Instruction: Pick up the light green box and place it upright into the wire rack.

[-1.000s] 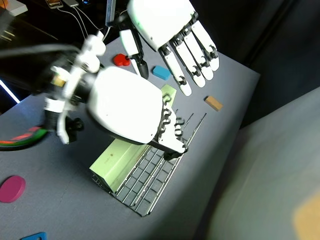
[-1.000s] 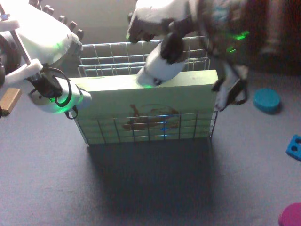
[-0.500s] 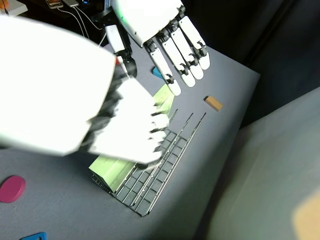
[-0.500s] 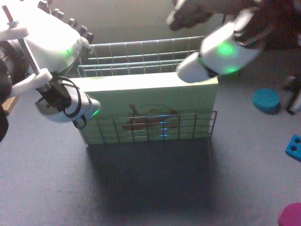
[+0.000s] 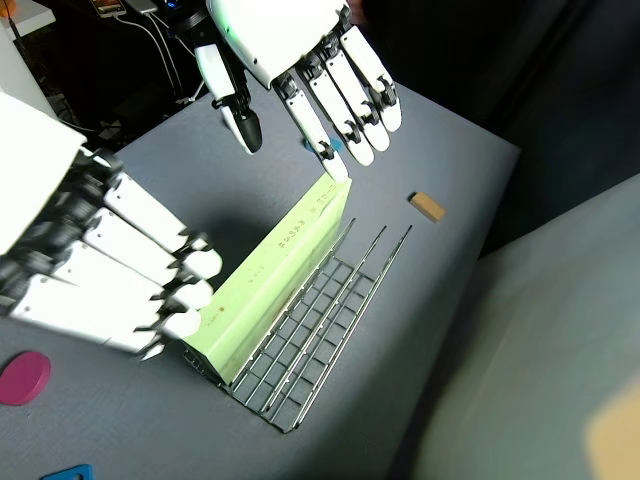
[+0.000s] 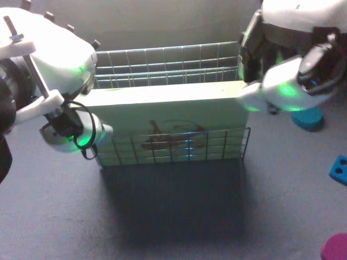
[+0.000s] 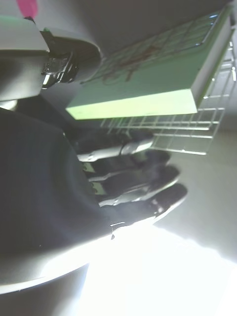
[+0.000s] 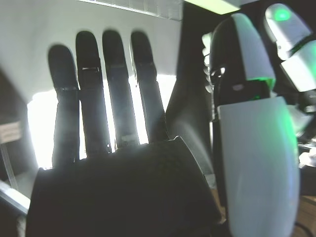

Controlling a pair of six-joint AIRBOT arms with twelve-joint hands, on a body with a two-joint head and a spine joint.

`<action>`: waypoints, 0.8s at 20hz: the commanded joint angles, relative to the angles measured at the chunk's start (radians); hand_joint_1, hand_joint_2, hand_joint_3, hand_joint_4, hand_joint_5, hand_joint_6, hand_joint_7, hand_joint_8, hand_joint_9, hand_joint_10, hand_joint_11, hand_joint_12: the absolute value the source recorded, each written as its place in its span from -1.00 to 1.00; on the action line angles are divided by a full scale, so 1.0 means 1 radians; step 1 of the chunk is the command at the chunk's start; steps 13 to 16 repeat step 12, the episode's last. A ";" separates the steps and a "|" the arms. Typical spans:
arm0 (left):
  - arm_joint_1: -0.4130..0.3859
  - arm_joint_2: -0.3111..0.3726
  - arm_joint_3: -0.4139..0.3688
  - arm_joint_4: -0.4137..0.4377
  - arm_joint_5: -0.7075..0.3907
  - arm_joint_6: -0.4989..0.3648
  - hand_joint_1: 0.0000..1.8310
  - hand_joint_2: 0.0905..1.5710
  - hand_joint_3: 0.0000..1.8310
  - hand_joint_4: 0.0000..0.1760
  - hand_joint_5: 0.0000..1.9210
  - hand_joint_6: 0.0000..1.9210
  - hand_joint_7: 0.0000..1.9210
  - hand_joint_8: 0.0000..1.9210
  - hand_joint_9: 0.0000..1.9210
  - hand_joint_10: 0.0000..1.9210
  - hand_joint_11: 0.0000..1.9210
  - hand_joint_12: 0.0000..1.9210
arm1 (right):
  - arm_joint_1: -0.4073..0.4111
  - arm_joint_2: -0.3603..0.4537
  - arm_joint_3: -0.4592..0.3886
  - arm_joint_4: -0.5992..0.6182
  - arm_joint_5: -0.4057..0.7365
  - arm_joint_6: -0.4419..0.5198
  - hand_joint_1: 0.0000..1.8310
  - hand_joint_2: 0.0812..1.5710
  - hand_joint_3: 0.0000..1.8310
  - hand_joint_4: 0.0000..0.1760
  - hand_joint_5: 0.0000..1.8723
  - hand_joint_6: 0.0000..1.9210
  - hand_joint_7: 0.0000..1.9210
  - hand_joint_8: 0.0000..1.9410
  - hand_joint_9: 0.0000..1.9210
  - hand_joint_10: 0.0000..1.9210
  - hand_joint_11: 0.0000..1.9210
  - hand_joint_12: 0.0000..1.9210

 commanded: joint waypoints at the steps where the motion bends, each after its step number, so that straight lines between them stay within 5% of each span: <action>1: -0.015 -0.002 -0.002 0.094 0.006 0.005 -0.47 0.40 -0.99 -1.00 0.07 -0.95 -0.06 -0.26 -0.13 0.08 -0.23 0.20 | 0.003 -0.002 -0.006 -0.085 0.023 0.012 -0.04 0.55 -0.99 0.88 -0.22 0.44 -0.27 0.60 -0.14 0.97 0.04 0.99; 2: -0.017 -0.003 -0.005 0.089 0.012 0.005 -0.47 0.40 -0.99 -1.00 0.07 -0.95 -0.06 -0.26 -0.13 0.08 -0.23 0.20 | -0.004 -0.002 -0.012 -0.124 0.026 0.023 -0.04 0.55 -0.99 0.88 -0.22 0.44 -0.27 0.60 -0.14 0.97 0.04 0.99; 3: -0.017 -0.003 -0.008 0.087 0.016 0.005 -0.38 0.45 -1.00 -1.00 -0.08 0.19 -0.08 0.59 -0.01 0.81 0.04 0.84 | -0.013 -0.002 -0.017 -0.172 0.029 0.034 -0.12 0.53 -1.00 0.23 -0.03 0.89 0.01 0.92 0.21 0.99 0.47 1.00; 4: -0.017 -0.003 -0.009 0.087 0.017 0.005 -0.25 0.53 -0.99 -1.00 0.02 0.84 0.16 0.92 0.29 0.96 0.39 0.97 | -0.019 -0.002 -0.018 -0.189 0.036 0.037 -0.28 0.71 -0.99 0.75 0.26 0.98 0.42 0.98 0.61 1.00 0.84 1.00; 6: -0.019 -0.003 -0.009 0.087 0.017 0.005 -0.19 0.58 -0.99 -1.00 0.17 1.00 0.37 1.00 0.51 1.00 0.63 1.00 | -0.024 -0.002 -0.018 -0.190 0.044 0.036 -0.31 0.82 -0.98 1.00 0.36 1.00 0.57 1.00 0.75 1.00 0.95 1.00; 16: -0.033 -0.006 -0.006 0.076 0.027 0.008 -0.17 0.60 -1.00 -1.00 0.12 1.00 0.36 1.00 0.48 1.00 0.63 1.00 | -0.049 0.004 -0.022 -0.188 0.048 -0.026 -0.21 0.82 -1.00 1.00 0.33 1.00 0.55 1.00 0.75 1.00 0.93 1.00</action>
